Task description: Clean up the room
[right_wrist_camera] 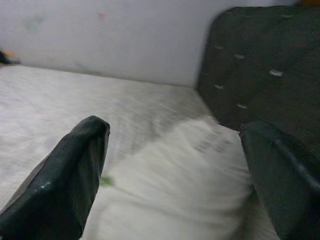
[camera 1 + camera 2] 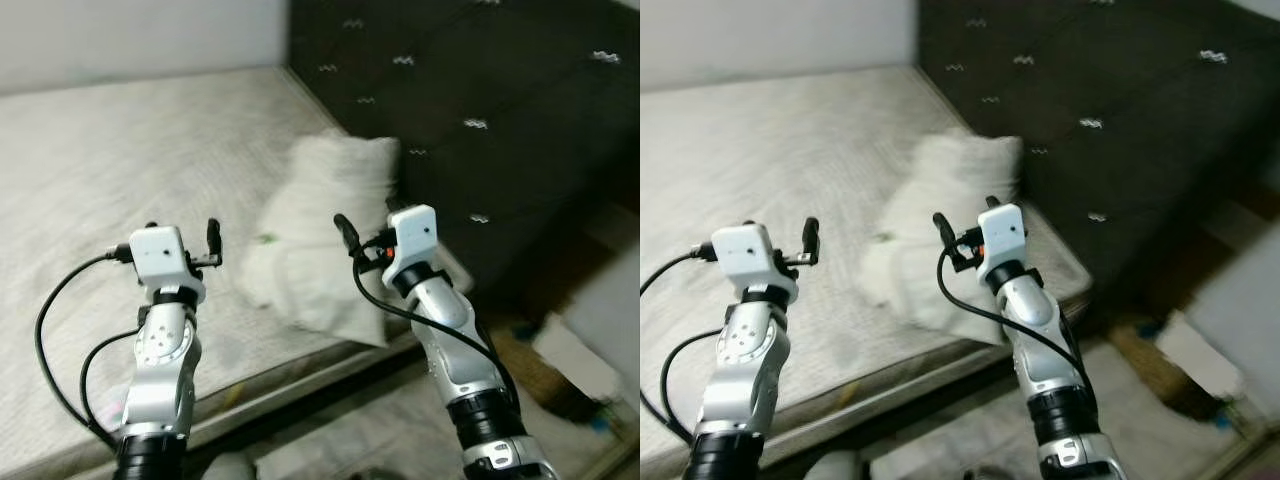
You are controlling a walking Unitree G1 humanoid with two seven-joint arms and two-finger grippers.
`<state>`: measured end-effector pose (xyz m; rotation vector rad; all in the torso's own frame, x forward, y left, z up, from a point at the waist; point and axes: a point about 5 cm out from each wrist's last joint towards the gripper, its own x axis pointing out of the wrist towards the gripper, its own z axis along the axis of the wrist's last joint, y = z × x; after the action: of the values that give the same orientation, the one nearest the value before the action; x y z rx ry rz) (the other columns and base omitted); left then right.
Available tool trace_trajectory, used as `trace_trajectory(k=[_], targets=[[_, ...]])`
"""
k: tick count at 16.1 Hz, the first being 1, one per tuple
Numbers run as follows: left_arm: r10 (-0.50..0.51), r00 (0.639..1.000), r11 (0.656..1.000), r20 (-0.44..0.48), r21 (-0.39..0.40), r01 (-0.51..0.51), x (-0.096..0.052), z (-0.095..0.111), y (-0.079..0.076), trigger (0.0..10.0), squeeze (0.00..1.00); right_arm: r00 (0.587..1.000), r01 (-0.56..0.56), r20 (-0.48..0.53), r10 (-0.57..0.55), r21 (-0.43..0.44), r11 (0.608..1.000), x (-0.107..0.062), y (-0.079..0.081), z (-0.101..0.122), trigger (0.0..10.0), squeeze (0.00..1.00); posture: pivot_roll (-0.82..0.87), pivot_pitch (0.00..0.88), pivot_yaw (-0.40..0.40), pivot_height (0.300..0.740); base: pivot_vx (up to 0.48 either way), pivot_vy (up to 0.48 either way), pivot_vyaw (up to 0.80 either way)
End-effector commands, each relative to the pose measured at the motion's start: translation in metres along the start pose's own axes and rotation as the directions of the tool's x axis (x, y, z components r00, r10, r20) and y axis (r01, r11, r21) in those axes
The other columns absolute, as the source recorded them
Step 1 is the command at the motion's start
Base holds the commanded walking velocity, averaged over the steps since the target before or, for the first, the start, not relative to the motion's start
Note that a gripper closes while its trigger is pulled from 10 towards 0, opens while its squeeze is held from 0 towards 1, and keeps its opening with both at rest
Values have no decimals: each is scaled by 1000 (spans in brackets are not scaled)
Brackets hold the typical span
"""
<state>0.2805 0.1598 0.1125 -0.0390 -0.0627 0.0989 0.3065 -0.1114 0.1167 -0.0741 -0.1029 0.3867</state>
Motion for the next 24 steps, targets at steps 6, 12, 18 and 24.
trace_trajectory(k=[6,12,18,24], targets=[[-59,997,998,-40,-36,57,-6,-9,-9,10000,0,1000,9,-25,-9,10,1000,-2,-1,-4,10000,0,84,0,-72,740,0,0,800],[-106,988,994,-112,-34,103,-11,-21,-10,10000,0,999,15,-42,-14,23,1000,-4,3,-11,10000,0,97,0,-59,740,0,0,800],[-132,984,990,-115,-68,125,-8,-21,-11,10000,0,999,17,-39,-15,54,998,4,7,-12,10000,0,97,0,-58,740,0,0,400],[-131,986,985,-103,-125,118,-7,-18,-12,10000,0,998,31,-49,-29,48,998,5,2,-10,10000,0,89,0,-79,740,0,0,0]])
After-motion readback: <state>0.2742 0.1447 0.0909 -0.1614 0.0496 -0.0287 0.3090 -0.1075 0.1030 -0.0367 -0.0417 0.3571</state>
